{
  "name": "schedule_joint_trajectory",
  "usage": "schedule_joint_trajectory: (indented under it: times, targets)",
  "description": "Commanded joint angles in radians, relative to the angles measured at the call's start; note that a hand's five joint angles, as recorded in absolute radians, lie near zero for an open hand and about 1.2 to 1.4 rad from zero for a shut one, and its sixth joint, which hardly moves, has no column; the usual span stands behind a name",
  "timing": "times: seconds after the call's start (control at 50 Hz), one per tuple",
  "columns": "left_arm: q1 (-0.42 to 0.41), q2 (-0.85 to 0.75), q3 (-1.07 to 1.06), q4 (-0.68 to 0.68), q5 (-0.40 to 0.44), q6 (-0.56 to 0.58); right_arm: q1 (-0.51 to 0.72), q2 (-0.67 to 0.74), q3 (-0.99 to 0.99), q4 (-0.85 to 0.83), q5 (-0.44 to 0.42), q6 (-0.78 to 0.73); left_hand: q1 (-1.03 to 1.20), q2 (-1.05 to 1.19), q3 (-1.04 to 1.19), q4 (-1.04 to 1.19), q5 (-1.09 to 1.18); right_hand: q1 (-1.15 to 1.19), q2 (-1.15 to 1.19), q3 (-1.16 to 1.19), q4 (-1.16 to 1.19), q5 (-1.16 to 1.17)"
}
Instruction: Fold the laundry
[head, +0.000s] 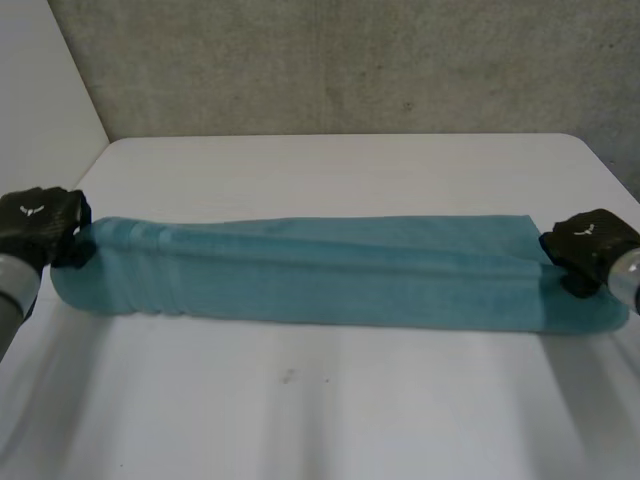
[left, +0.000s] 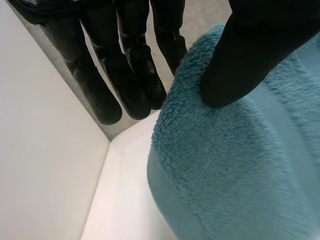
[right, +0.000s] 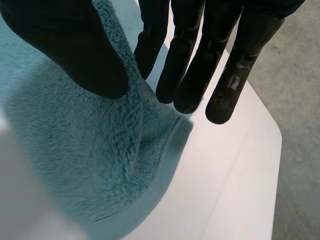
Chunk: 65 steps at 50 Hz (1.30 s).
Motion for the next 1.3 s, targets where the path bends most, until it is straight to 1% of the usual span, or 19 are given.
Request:
schedule_joint_trajectory:
  times: [0.02, 0.14, 0.26, 0.5, 0.52, 0.54, 0.56, 0.58, 0.66, 0.74, 0.78, 0.92, 0.94, 1.02, 1.08, 1.1, 1.14, 1.18, 1.3]
  targets:
    - [-0.073, -0.29, 0.247, 0.098, -0.093, 0.023, 0.1, 0.241, -0.26, -0.039, 0.094, 0.018, 0.271, 0.195, 0.202, 0.2, 0.256, 0.447, 0.218, 0.209, 0.203, 0.241]
    - [-0.109, -0.448, 0.375, 0.104, -0.168, 0.082, 0.137, 0.363, -0.38, -0.199, 0.112, 0.018, 0.271, 0.195, 0.202, 0.2, 0.256, 0.447, 0.218, 0.209, 0.203, 0.241]
    - [-0.139, -0.522, 0.453, 0.136, -0.176, 0.133, 0.154, 0.419, -0.429, -0.358, 0.132, 0.012, 0.271, 0.195, 0.202, 0.2, 0.256, 0.447, 0.218, 0.209, 0.203, 0.241]
    - [-0.178, -0.566, 0.494, 0.188, -0.165, 0.159, 0.169, 0.502, -0.5, -0.398, 0.169, -0.016, 0.271, 0.195, 0.202, 0.2, 0.256, 0.445, 0.216, 0.208, 0.201, 0.239]
    - [-0.182, -0.565, 0.494, 0.19, -0.165, 0.162, 0.169, 0.507, -0.5, -0.398, 0.174, -0.025, 0.249, 0.172, 0.179, 0.177, 0.234, 0.114, -0.115, -0.124, -0.13, -0.092]
    - [-0.185, -0.565, 0.494, 0.188, -0.165, 0.165, 0.169, 0.507, -0.5, -0.398, 0.174, -0.025, 0.158, 0.081, 0.089, 0.086, 0.143, 0.111, -0.119, -0.127, -0.133, -0.095]
    - [-0.19, -0.563, 0.494, 0.188, -0.165, 0.168, 0.169, 0.506, -0.5, -0.401, 0.187, -0.028, 0.015, -0.062, -0.055, -0.057, 0.0, -0.775, -1.004, -1.012, -1.019, -0.981]
    - [-0.196, -0.562, 0.494, 0.184, -0.167, 0.181, 0.169, 0.504, -0.5, -0.403, 0.192, -0.026, -0.373, -0.45, -0.443, -0.445, -0.388, -0.775, -1.004, -1.012, -1.019, -0.981]
    - [-0.207, -0.54, 0.482, 0.178, -0.176, 0.24, 0.168, 0.496, -0.501, -0.406, 0.204, -0.011, -0.95, -1.027, -1.02, -1.022, -0.965, -0.775, -1.004, -1.012, -1.019, -0.981]
    - [-0.21, -0.476, 0.456, 0.173, -0.182, 0.29, 0.166, 0.444, -0.495, -0.404, 0.211, 0.027, -0.95, -1.027, -1.02, -1.022, -0.965, -0.775, -1.004, -1.012, -1.019, -0.981]
    - [-0.21, -0.438, 0.43, 0.173, -0.182, 0.291, 0.156, 0.336, -0.466, -0.403, 0.223, 0.114, -0.95, -1.027, -1.02, -1.022, -0.965, -0.775, -1.004, -1.012, -1.019, -0.981]
    - [-0.205, -0.241, 0.307, 0.172, -0.179, 0.285, 0.151, 0.17, -0.386, -0.389, 0.215, 0.296, -0.949, -1.026, -1.019, -1.021, -0.965, -0.775, -1.004, -1.012, -1.019, -0.981]
    - [-0.205, -0.222, 0.292, 0.17, -0.179, 0.285, 0.146, 0.1, -0.351, -0.36, 0.209, 0.344, -0.949, -1.026, -1.019, -1.021, -0.965, -0.775, -1.004, -1.012, -1.019, -0.981]
    - [-0.205, -0.142, 0.22, 0.156, -0.173, 0.264, 0.087, 0.013, -0.29, -0.247, 0.159, 0.377, -0.947, -1.023, -1.016, -1.018, -0.962, -0.775, -1.004, -1.012, -1.019, -0.981]
    - [-0.207, -0.1, 0.188, 0.129, -0.171, 0.225, 0.051, -0.021, -0.257, -0.153, 0.103, 0.383, -0.944, -1.021, -1.013, -1.015, -0.959, -0.775, -1.004, -1.012, -1.019, -0.981]
    - [-0.205, -0.073, 0.172, 0.082, -0.17, 0.167, 0.051, -0.021, -0.257, -0.153, 0.103, 0.383, -0.941, -1.018, -1.01, -1.013, -0.956, -0.775, -1.004, -1.012, -1.019, -0.981]
    - [-0.205, -0.065, 0.168, 0.043, -0.17, 0.126, 0.012, -0.044, -0.213, 0.009, 0.024, 0.395, -0.944, -1.02, -1.013, -1.015, -0.959, -0.736, -0.965, -0.974, -0.98, -0.942]
    - [-0.205, -0.063, 0.165, 0.002, -0.168, 0.077, -0.007, -0.044, -0.196, 0.063, 0.005, 0.402, -0.941, -1.018, -1.01, -1.013, -0.956, -0.668, -0.897, -0.905, -0.912, -0.874]
    - [-0.196, -0.068, 0.143, -0.095, -0.139, -0.077, -0.078, -0.041, -0.089, 0.087, -0.067, 0.409, -0.923, -1.0, -0.993, -0.995, -0.938, -0.401, -0.63, -0.639, -0.645, -0.607]
